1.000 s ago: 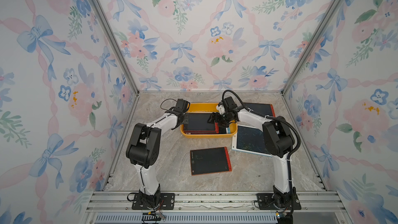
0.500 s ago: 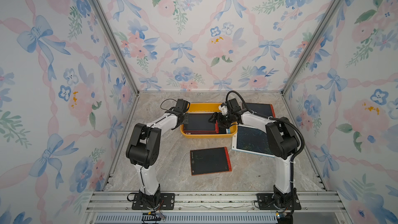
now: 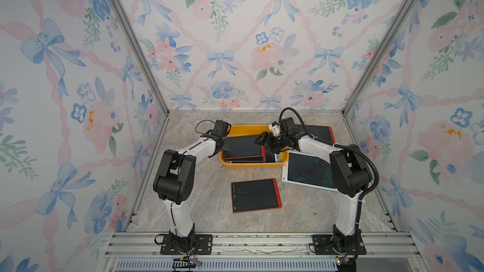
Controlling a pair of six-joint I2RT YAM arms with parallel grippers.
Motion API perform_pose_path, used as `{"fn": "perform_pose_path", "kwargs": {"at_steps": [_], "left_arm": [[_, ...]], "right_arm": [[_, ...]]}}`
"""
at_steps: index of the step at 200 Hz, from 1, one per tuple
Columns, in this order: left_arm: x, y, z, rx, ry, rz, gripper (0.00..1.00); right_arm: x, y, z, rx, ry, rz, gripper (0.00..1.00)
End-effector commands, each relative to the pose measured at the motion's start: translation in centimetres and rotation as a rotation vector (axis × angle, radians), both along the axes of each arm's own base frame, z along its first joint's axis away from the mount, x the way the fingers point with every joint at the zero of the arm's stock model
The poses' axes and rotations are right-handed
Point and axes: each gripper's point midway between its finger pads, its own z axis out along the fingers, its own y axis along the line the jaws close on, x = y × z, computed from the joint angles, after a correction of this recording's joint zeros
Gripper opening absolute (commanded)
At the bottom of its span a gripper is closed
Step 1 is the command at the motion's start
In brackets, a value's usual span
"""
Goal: Take out the writing tablet from the storage box
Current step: Pick up the writing tablet from the storage box.
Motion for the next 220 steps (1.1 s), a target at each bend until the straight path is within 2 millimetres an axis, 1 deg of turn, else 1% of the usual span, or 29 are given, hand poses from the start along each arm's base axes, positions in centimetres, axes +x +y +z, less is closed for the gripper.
{"fn": "perform_pose_path", "kwargs": {"at_steps": [1,63,105,123,161,187,201,220], "left_arm": [[-1.6,-1.4,-1.5,-0.01,0.074,-0.069,0.0],[-1.6,-1.5,-1.4,-0.011,0.072,-0.069,0.0],[-1.6,-1.5,-1.5,-0.014,0.074,-0.069,0.0],[-1.6,-1.6,-1.5,-0.013,0.075,-0.071,0.0],[-1.6,-1.6,-1.3,-0.015,0.071,-0.072,0.0],[-1.6,-1.6,-1.3,-0.016,0.07,-0.072,0.0],[-1.6,-1.6,-1.2,-0.017,0.07,-0.072,0.0],[-1.6,-1.6,-1.1,-0.016,0.067,-0.07,0.0]], "right_arm": [[-0.6,2.3,3.7,0.134,-0.054,0.066,0.87],[-1.0,3.4,6.7,0.246,-0.084,0.087,0.87],[-1.5,4.0,7.3,0.25,-0.102,0.119,0.87],[-1.8,4.5,7.9,0.263,-0.118,0.138,0.87],[-1.6,4.8,6.9,0.206,-0.108,0.136,0.86],[-1.2,4.7,5.5,0.118,-0.094,0.122,0.84],[-1.2,5.0,4.8,0.089,-0.085,0.13,0.81],[-1.2,5.4,4.1,0.06,-0.083,0.131,0.74]]}}
